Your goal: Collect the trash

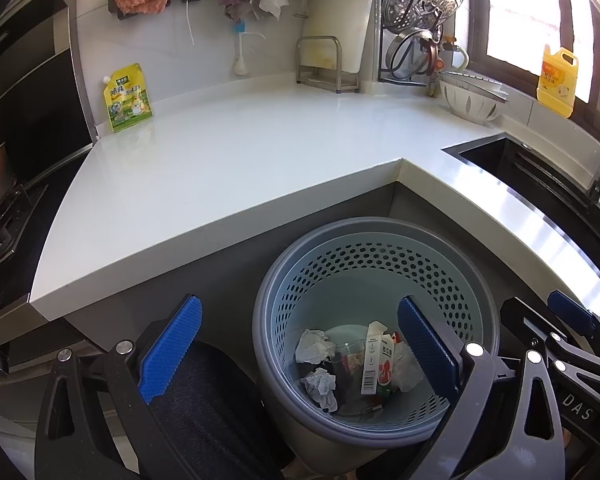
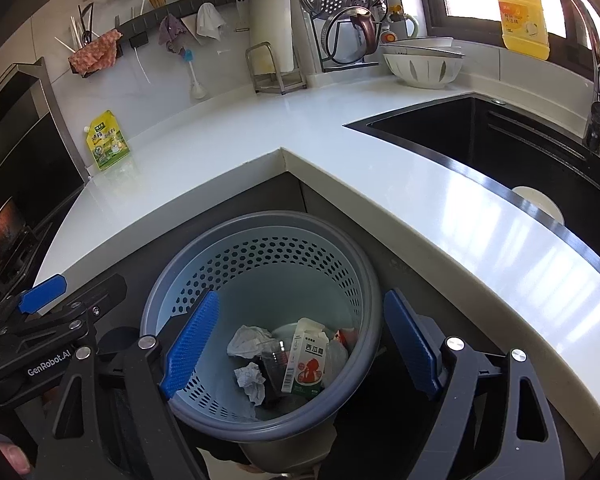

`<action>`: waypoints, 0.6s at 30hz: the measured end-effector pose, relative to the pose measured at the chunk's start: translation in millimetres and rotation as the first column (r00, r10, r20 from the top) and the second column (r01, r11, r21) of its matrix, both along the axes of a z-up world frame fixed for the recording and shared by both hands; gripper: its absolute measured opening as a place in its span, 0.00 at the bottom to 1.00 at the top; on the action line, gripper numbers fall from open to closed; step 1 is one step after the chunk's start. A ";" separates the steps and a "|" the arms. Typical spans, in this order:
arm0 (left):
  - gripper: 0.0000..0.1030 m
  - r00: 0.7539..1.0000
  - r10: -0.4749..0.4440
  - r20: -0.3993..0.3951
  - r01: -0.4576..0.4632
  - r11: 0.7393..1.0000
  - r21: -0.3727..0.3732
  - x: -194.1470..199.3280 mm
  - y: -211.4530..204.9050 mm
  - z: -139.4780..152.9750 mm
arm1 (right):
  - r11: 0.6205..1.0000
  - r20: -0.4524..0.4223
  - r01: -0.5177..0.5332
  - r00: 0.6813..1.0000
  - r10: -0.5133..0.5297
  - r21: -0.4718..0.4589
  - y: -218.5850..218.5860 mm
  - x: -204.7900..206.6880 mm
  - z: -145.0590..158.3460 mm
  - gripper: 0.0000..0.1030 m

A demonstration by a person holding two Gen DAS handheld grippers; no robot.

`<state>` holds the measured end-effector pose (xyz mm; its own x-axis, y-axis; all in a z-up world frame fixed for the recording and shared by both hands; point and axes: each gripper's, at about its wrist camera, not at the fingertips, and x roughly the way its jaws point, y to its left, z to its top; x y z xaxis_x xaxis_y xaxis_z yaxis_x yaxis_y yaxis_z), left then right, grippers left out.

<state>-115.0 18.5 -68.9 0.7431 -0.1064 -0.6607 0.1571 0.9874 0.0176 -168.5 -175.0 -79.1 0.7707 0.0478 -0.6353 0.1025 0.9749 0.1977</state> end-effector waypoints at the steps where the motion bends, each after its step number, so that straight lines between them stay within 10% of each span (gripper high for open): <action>1: 0.94 1.000 0.002 -0.002 -0.002 1.000 0.001 0.5 0.0 -0.1 | 1.000 -0.001 0.002 1.000 -0.002 0.000 -0.2 -0.1 -0.2 0.79; 18: 0.94 0.999 0.034 0.004 -0.034 0.999 0.014 -0.9 3.3 0.1 | 1.000 -0.001 0.023 1.000 -0.023 -0.012 -0.6 -0.8 0.4 0.79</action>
<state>-115.9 21.7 -68.8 0.7488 -0.0718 -0.6589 0.1238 0.9918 0.0326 -169.3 -175.6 -78.7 0.7709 0.0226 -0.6365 0.1246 0.9747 0.1855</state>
